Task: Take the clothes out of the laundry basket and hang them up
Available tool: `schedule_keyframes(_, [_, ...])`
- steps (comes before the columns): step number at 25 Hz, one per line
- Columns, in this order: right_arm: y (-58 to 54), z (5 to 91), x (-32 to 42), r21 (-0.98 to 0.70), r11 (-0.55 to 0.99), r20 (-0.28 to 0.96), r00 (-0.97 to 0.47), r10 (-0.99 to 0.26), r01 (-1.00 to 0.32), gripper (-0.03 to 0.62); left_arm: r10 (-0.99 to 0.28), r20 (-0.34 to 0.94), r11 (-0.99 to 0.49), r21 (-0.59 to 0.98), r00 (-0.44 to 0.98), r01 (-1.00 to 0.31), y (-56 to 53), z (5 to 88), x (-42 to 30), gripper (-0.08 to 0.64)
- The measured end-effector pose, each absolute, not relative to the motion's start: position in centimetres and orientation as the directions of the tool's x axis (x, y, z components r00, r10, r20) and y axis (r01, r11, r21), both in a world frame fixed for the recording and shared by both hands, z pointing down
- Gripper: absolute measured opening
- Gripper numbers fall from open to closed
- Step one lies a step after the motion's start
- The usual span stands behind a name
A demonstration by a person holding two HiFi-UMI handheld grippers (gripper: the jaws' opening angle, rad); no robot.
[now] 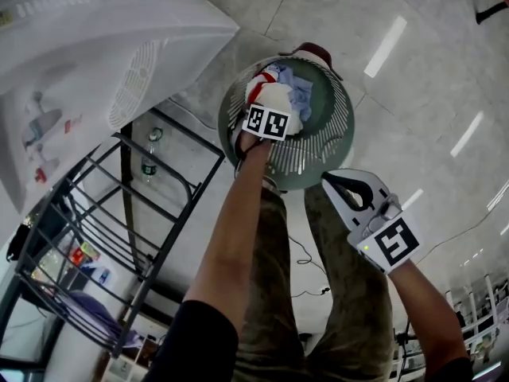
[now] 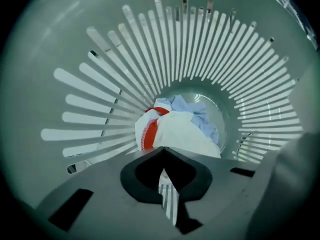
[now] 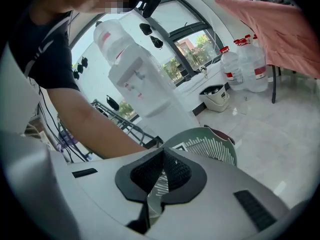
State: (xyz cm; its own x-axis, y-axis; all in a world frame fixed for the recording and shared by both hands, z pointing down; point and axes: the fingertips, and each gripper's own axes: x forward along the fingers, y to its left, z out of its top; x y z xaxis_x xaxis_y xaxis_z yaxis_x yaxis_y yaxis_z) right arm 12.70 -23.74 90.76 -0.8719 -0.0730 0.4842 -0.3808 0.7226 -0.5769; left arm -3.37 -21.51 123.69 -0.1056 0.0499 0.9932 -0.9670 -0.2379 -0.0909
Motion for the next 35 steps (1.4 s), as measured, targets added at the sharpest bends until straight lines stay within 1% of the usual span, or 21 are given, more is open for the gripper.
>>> schedule_keyframes(2, [-23.1, 89.9, 12.2, -0.589, 0.722, 0.463, -0.884, -0.067, -0.363, 0.0, 0.042, 0.994, -0.191, -0.092, -0.102, -0.977, -21.8, 123.0, -3.7, 0.005])
schedule_keyframes(4, [-22.8, 89.4, 12.0, -0.597, 0.718, 0.452, -0.89, -0.066, -0.356, 0.0, 0.02, 0.99, -0.162, -0.131, -0.136, -0.978, -22.6, 122.5, -4.3, 0.005])
schedule_keyframes(6, [-22.7, 89.3, 12.0, -0.602, 0.712, 0.451, -0.89, -0.07, -0.361, 0.0, 0.012, 0.985, -0.183, -0.169, -0.174, -0.968, -23.3, 122.5, -4.7, 0.006])
schedule_keyframes(7, [-22.7, 89.5, 12.1, -0.605, 0.706, 0.456, -0.887, -0.072, -0.369, 0.0, 0.025, 0.985, -0.204, -0.164, -0.172, -0.965, -23.2, 122.9, -4.5, 0.007])
schedule_keyframes(8, [-22.9, 89.7, 12.2, -0.608, 0.698, 0.463, -0.883, -0.075, -0.378, 0.0, 0.046, 0.987, -0.219, -0.14, -0.154, -0.966, -23.1, 123.5, -4.2, 0.065])
schedule_keyframes(9, [-23.1, 90.0, 12.3, -0.61, 0.69, 0.469, -0.879, -0.081, -0.389, 0.0, 0.072, 0.989, -0.227, -0.112, -0.132, -0.967, -22.8, 124.1, -3.8, 0.175])
schedule_keyframes(10, [-23.4, 90.2, 12.5, -0.61, 0.685, 0.474, -0.876, -0.088, -0.399, 0.0, 0.096, 0.988, -0.234, -0.094, -0.119, -0.968, -22.6, 124.6, -3.4, 0.239])
schedule_keyframes(11, [-23.8, 90.5, 12.7, -0.608, 0.682, 0.477, -0.874, -0.096, -0.407, 0.0, 0.115, 0.986, -0.244, -0.092, -0.123, -0.965, -22.3, 125.1, -3.3, 0.245])
schedule_keyframes(13, [-24.3, 91.0, 13.2, -0.601, 0.684, 0.482, -0.87, -0.103, -0.414, 0.0, 0.139, 0.978, -0.259, -0.116, -0.155, -0.959, -21.6, 125.7, -3.3, 0.244])
schedule_keyframes(14, [-24.4, 91.1, 13.4, -0.598, 0.686, 0.485, -0.869, -0.103, -0.415, 0.0, 0.144, 0.974, -0.256, -0.134, -0.175, -0.957, -21.3, 125.9, -3.6, 0.215])
schedule_keyframes(15, [-24.5, 91.2, 13.6, -0.595, 0.688, 0.487, -0.867, -0.101, -0.415, 0.0, 0.147, 0.971, -0.25, -0.15, -0.191, -0.957, -20.9, 126.0, -3.9, 0.13])
schedule_keyframes(16, [-24.5, 91.2, 13.7, -0.592, 0.691, 0.491, -0.866, -0.098, -0.414, 0.0, 0.152, 0.968, -0.245, -0.157, -0.198, -0.957, -20.6, 126.1, -4.2, 0.025])
schedule_keyframes(17, [-24.6, 91.2, 13.9, -0.59, 0.694, 0.495, -0.864, -0.094, -0.413, 0.0, 0.157, 0.968, -0.243, -0.153, -0.195, -0.958, -20.4, 126.2, -4.3, 0.012])
schedule_keyframes(20, [-24.9, 91.2, 14.1, -0.579, 0.701, 0.505, -0.858, -0.094, -0.417, 0.0, 0.122, 0.98, -0.226, -0.13, -0.16, -0.966, -21.1, 125.2, -4.2, 0.01])
schedule_keyframes(24, [-25.0, 90.1, 13.9, -0.573, 0.705, 0.505, -0.858, -0.099, -0.419, 0.0, -0.004, 0.999, -0.17, -0.045, -0.046, -0.984, -22.3, 120.7, -2.4, 0.009])
schedule_keyframes(28, [-26.0, 88.3, 13.1, -0.549, 0.716, 0.509, -0.852, -0.123, -0.431, 0.0, -0.122, 0.989, -0.189, 0.058, 0.082, -0.98, -22.6, 115.4, -1.3, 0.008])
schedule_keyframes(32, [-27.4, 86.4, 12.8, -0.541, 0.697, 0.507, -0.844, -0.177, -0.471, 0.0, -0.204, 0.951, -0.173, 0.198, 0.232, -0.965, -22.7, 110.3, -0.2, 0.008])
schedule_keyframes(35, [-27.8, 86.0, 13.4, -0.541, 0.683, 0.519, -0.834, -0.188, -0.491, 0.0, -0.25, 0.923, -0.233, 0.236, 0.293, -0.943, -22.6, 106.3, 1.3, 0.006])
